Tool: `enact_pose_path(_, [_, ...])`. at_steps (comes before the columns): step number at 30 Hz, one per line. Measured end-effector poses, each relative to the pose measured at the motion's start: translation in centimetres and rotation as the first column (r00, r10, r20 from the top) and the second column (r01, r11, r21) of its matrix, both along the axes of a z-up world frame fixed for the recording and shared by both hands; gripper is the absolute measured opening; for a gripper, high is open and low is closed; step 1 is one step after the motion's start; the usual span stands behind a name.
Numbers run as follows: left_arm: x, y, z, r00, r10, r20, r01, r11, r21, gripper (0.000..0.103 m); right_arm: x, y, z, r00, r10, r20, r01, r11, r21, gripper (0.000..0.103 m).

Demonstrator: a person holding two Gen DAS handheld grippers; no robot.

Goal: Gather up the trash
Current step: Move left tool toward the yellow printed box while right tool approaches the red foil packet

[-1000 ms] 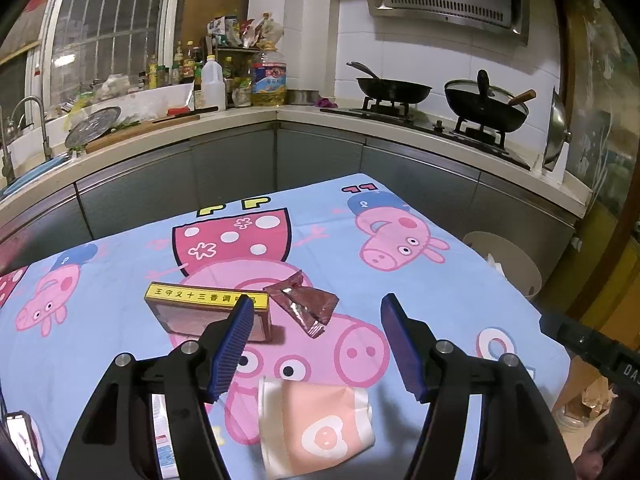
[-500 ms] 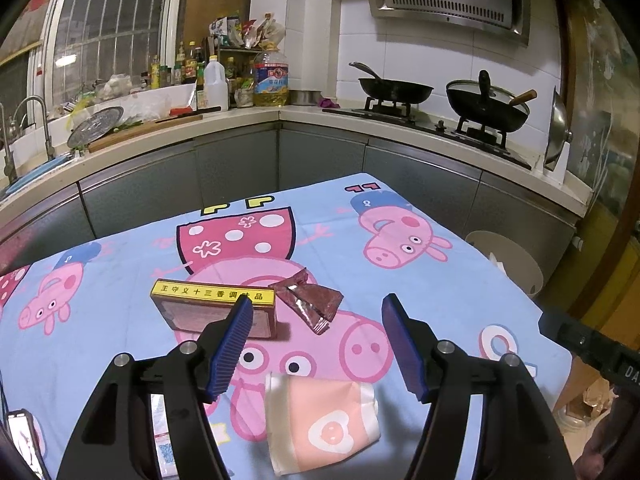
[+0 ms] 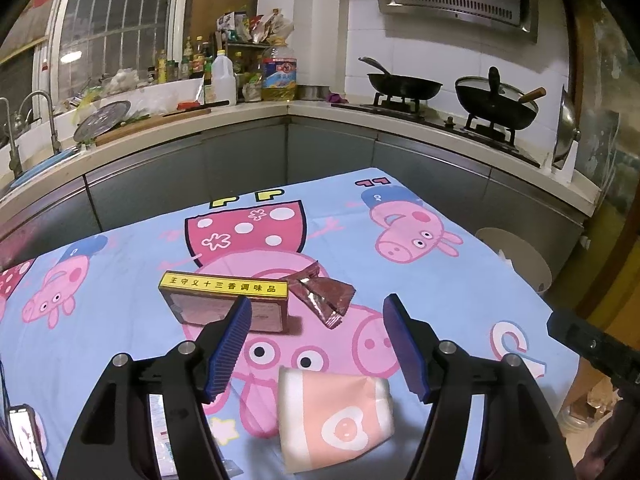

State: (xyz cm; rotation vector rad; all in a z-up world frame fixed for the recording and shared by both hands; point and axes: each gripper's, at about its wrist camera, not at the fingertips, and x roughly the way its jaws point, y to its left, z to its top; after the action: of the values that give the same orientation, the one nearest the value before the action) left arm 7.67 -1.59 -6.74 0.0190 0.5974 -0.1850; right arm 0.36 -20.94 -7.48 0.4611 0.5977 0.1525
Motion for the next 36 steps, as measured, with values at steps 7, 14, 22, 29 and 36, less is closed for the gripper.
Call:
enact_pose_path(7, [0.4, 0.5, -0.2, 1.000, 0.022, -0.006, -0.021, 1.000, 0.011, 0.068, 1.2, 1.5, 0.1, 0.999, 0.049, 0.009, -0.049, 0.999, -0.009, 0.065])
enact_pose_path(14, [0.7, 1.4, -0.6, 0.999, 0.052, -0.015, -0.051, 0.998, 0.022, 0.068, 2.2, 3.3, -0.1, 0.995, 0.101, 0.007, -0.101, 0.995, -0.009, 0.065])
enact_pose_path(22, [1.1, 2.3, -0.8, 0.996, 0.083, -0.014, -0.082, 0.996, 0.035, 0.069, 2.6, 3.9, -0.7, 0.993, 0.121, -0.009, -0.121, 0.993, -0.004, 0.065])
enact_pose_path(29, [1.7, 5.8, 0.4, 0.991, 0.134, 0.008, -0.134, 0.991, 0.019, 0.069, 2.9, 4.4, -0.8, 0.990, 0.143, -0.006, -0.143, 0.990, -0.012, 0.065])
enact_pose_path(36, [1.7, 11.9, 1.2, 0.977, 0.215, -0.010, -0.215, 0.977, -0.015, 0.069, 3.5, 5.4, -1.7, 0.985, 0.172, -0.033, -0.172, 0.985, -0.008, 0.065])
